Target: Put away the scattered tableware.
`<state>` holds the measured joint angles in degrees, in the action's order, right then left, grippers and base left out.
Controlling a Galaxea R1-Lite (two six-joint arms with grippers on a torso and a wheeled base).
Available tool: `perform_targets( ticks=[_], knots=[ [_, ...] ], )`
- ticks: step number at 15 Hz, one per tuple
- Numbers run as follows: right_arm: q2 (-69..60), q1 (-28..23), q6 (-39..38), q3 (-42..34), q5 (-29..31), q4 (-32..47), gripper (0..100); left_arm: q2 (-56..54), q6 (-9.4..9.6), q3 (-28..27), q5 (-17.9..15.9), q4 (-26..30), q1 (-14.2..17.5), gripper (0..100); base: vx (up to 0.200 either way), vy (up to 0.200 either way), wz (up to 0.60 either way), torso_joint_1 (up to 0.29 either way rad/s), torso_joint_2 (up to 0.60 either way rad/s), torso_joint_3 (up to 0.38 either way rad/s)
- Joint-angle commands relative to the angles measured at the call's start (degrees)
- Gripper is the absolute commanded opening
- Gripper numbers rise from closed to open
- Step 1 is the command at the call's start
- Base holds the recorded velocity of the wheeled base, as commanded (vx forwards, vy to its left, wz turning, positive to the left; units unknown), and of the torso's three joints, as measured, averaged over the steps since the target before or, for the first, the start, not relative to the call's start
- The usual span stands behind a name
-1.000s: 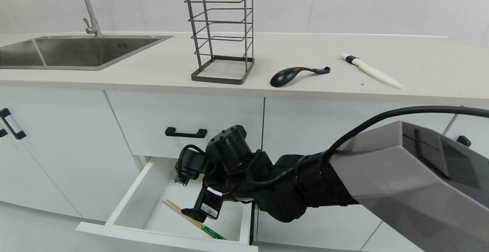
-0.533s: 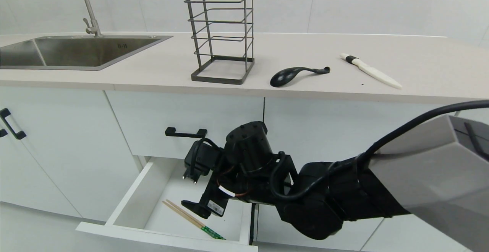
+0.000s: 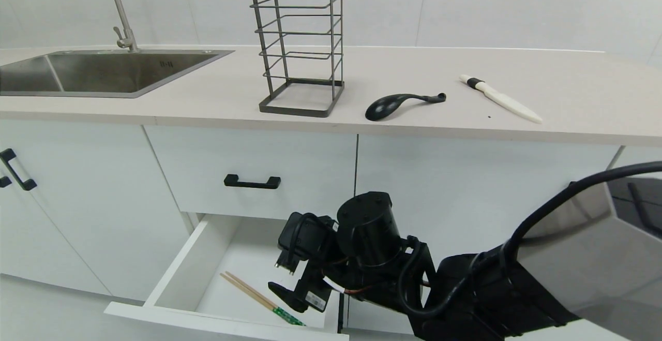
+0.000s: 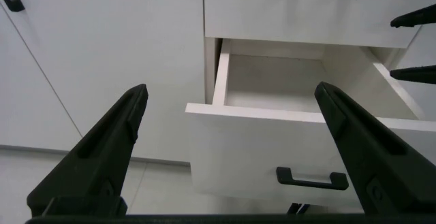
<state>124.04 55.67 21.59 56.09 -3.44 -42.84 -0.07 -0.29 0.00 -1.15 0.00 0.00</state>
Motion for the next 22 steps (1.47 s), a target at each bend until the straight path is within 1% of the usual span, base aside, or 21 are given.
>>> perform_targets(
  ticks=[1, 5, 12, 16, 19, 22],
  knots=[
    [-0.03, 0.05, 0.03, -0.45, 0.01, 0.04, 100, 0.07, -0.06, 0.00, 0.00, 0.00, 0.00, 100, 0.000, 0.000, 0.00, 0.193, -0.11, -0.027],
    [0.24, 0.14, 0.03, -0.45, -0.17, -0.05, 100, 0.07, -0.06, 0.00, 0.00, 0.00, 0.00, 100, 0.000, 0.000, 0.00, 0.246, -0.12, -0.160],
    [0.15, 0.22, 0.03, -1.42, -0.17, -0.05, 100, 0.07, 0.03, 0.00, 0.00, 0.00, 0.00, 100, 0.000, 0.000, 0.00, 0.212, -0.56, -0.199],
    [0.33, 0.22, -0.06, -1.25, -0.25, 0.04, 100, 0.07, 0.03, 0.00, 0.00, 0.00, 0.00, 100, 0.000, 0.000, 0.00, 0.122, -0.48, -0.218],
    [0.33, 0.22, 0.03, -1.16, -0.25, 0.04, 100, 0.07, -0.06, 0.00, 0.00, 0.00, 0.00, 100, 0.000, 0.000, 0.00, 0.383, -0.48, -0.235],
    [0.50, 0.22, -0.06, -1.16, -0.25, 0.04, 100, 0.07, 0.03, 0.00, 0.00, 0.00, 0.00, 100, 0.000, 0.000, 0.00, 0.297, -0.51, -0.235]
  ],
)
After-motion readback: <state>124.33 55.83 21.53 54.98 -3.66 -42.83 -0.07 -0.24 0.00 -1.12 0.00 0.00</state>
